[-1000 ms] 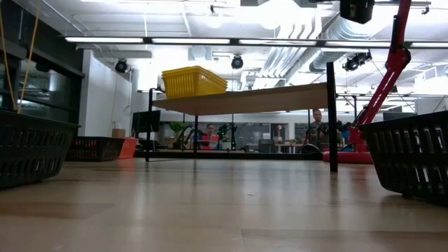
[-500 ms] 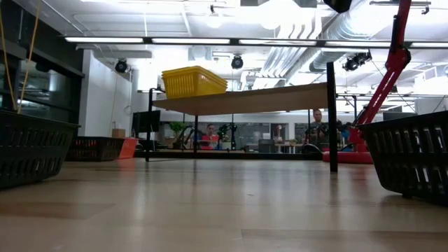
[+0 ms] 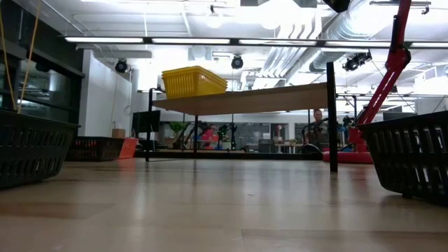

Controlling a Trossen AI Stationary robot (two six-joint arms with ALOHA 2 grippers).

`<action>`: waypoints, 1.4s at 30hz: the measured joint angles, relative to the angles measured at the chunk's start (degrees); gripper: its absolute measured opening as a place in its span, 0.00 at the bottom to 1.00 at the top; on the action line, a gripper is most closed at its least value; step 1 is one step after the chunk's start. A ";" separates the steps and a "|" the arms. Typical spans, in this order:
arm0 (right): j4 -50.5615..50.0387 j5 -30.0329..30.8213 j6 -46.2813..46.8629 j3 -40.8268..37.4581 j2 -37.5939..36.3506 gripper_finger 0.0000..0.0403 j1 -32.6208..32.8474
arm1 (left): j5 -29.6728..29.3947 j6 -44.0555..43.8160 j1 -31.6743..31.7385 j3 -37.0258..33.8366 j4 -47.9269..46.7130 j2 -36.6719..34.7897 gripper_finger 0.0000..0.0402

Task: Stack baskets on shelf by color
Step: Put the bottom left black bin on the shelf

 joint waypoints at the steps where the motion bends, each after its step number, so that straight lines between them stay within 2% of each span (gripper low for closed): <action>1: -0.04 0.00 0.06 0.00 0.00 0.49 0.00 | -0.05 0.00 0.00 0.75 -1.68 0.00 0.28; 9: -0.06 0.00 0.08 0.00 0.02 0.49 0.00 | -3.00 -2.65 0.00 6.01 -9.31 0.00 0.54; 14: -0.08 0.00 0.08 0.00 0.02 0.49 0.00 | 1.03 -11.52 -0.16 8.04 -16.63 0.01 0.60; 19: -0.09 0.00 0.08 0.00 0.02 0.49 0.00 | 5.40 -33.67 -2.91 8.59 -29.18 1.44 0.59; 24: -0.12 0.00 0.08 0.00 0.02 0.49 0.00 | 13.50 -54.49 -10.66 8.50 -41.71 6.45 0.59; 31: -0.14 0.00 0.14 0.00 0.04 0.49 0.00 | 13.89 -85.85 -25.09 8.50 -54.45 16.17 0.59; 35: -0.17 0.00 0.14 0.00 0.04 0.49 0.01 | 15.46 -103.24 -30.64 8.50 -59.52 21.74 0.59; 38: -0.62 0.00 0.10 0.02 0.04 0.49 0.00 | 16.47 -110.94 -32.66 8.48 -59.88 25.04 0.59; 42: -0.60 -0.46 -0.32 0.02 0.04 0.49 0.00 | 17.92 -114.70 -33.22 8.15 -59.28 28.28 0.59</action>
